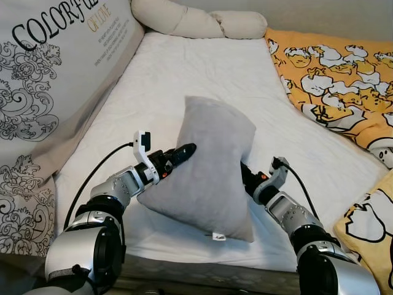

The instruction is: Clean up the room

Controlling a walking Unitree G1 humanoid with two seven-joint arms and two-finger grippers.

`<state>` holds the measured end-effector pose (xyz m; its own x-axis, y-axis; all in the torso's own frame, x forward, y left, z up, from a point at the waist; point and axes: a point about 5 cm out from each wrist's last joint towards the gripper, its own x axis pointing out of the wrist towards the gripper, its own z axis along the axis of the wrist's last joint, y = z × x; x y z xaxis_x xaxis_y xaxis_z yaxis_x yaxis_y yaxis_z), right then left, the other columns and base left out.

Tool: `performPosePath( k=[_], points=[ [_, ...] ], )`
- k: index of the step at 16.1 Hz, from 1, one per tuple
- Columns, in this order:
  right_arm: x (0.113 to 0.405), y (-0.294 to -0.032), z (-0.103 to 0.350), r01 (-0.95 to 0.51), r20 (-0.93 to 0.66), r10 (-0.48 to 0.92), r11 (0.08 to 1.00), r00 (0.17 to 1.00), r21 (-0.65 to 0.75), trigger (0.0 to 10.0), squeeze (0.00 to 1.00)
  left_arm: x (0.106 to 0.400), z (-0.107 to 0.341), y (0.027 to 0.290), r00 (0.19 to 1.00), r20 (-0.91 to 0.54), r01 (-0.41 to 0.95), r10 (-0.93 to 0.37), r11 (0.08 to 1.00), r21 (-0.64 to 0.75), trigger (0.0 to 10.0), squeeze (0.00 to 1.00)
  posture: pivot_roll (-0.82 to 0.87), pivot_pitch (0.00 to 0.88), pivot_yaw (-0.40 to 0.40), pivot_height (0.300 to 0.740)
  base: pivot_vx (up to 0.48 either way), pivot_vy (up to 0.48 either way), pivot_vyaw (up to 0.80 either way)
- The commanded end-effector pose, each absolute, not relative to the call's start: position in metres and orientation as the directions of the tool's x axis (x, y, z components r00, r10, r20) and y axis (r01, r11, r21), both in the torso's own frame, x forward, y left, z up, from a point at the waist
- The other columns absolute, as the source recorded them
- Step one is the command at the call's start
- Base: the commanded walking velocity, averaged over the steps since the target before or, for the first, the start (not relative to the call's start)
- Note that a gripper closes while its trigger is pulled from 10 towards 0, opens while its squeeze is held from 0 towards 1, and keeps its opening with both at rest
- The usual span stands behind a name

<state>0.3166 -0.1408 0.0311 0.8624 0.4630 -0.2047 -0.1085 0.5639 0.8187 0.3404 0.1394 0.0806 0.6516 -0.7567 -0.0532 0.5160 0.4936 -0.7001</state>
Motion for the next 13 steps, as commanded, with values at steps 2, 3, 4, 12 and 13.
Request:
performPosePath(
  k=[2,3,4,12,13],
  points=[
    [0.326,-0.132,0.049,-0.205,-0.076,0.501,0.482,0.862,0.852,10.0,1.00,0.340,0.085,0.130,0.617,-0.018,0.548,-0.786,0.447,-0.707,10.0,1.00,0.03,0.000,-0.013,0.740,0.000,0.000,0.00],
    [0.328,-0.132,0.054,-0.227,-0.039,0.505,0.454,0.862,0.861,10.0,1.00,0.339,0.083,0.129,0.603,-0.034,0.553,-0.797,0.449,-0.702,10.0,0.99,0.03,0.000,-0.012,0.740,0.000,0.000,0.00],
    [0.328,-0.130,0.054,-0.247,-0.048,0.520,0.483,0.853,0.840,10.0,1.00,0.336,0.076,0.124,0.570,-0.112,0.549,-0.814,0.478,-0.685,10.0,0.90,0.03,0.000,-0.011,0.740,0.000,0.000,0.00],
    [0.321,-0.144,0.039,-0.196,-0.193,0.491,0.634,0.849,0.748,0.0,0.00,0.330,0.064,0.121,0.571,-0.201,0.520,-0.796,0.541,-0.662,0.0,0.00,0.02,0.000,-0.012,0.740,0.000,0.000,0.00],
    [0.320,-0.145,0.038,-0.195,-0.196,0.495,0.631,0.847,0.751,0.0,0.00,0.330,0.063,0.122,0.578,-0.209,0.514,-0.789,0.550,-0.658,0.0,0.00,0.02,0.000,-0.013,0.740,0.000,0.000,0.00]
  ],
)
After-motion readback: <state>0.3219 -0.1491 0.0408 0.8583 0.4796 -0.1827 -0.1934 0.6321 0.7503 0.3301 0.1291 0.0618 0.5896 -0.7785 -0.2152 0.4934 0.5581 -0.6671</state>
